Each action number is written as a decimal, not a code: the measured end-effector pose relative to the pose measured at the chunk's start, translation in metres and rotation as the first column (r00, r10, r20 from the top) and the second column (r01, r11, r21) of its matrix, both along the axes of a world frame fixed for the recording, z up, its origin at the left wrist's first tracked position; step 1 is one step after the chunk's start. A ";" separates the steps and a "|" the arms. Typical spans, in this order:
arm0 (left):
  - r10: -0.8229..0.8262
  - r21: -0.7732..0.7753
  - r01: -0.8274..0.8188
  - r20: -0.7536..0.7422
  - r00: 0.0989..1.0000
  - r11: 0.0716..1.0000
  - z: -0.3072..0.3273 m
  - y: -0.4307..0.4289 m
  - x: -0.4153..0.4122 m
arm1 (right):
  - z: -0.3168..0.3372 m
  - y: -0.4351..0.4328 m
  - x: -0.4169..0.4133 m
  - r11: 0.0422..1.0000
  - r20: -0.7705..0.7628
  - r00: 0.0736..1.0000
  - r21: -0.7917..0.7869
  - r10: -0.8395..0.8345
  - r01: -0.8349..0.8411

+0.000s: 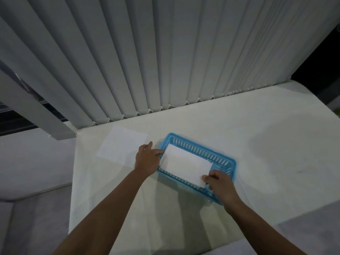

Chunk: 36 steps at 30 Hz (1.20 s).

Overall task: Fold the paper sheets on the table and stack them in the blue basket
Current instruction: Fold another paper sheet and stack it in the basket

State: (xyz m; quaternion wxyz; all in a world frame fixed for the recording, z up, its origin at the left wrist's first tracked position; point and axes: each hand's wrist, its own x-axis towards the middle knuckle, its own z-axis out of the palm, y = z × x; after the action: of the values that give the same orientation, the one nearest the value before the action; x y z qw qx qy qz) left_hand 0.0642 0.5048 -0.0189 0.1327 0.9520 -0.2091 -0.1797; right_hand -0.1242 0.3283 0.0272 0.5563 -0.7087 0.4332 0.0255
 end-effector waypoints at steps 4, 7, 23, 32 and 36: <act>-0.058 0.015 0.058 -0.009 0.998 0.998 -0.002 0.003 0.002 | 0.005 0.002 -0.001 0.999 0.015 0.999 0.009 -0.039 0.039; -0.079 0.012 0.079 -0.033 0.996 0.997 -0.003 0.005 0.003 | 0.007 0.004 0.003 0.999 0.016 0.999 0.014 -0.047 0.047; -0.096 -0.021 0.094 -0.098 0.991 0.995 0.007 0.005 0.001 | 0.000 0.010 0.013 0.994 0.003 0.995 0.029 -0.102 0.102; -0.092 -0.032 0.089 -0.113 0.989 0.996 0.012 0.003 -0.003 | -0.007 0.006 0.008 0.986 -0.010 0.997 -0.150 -0.078 0.076; -0.094 -0.059 0.096 0.032 0.995 0.994 0.014 0.005 -0.007 | -0.013 0.007 0.005 0.951 -0.030 0.996 -0.303 -0.080 0.067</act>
State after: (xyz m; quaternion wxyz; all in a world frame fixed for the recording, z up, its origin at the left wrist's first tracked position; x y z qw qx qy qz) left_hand 0.0574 0.5098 -0.0046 0.1495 0.9391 -0.2613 -0.1657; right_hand -0.1191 0.3352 0.0144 0.4331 -0.7678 0.4698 -0.0466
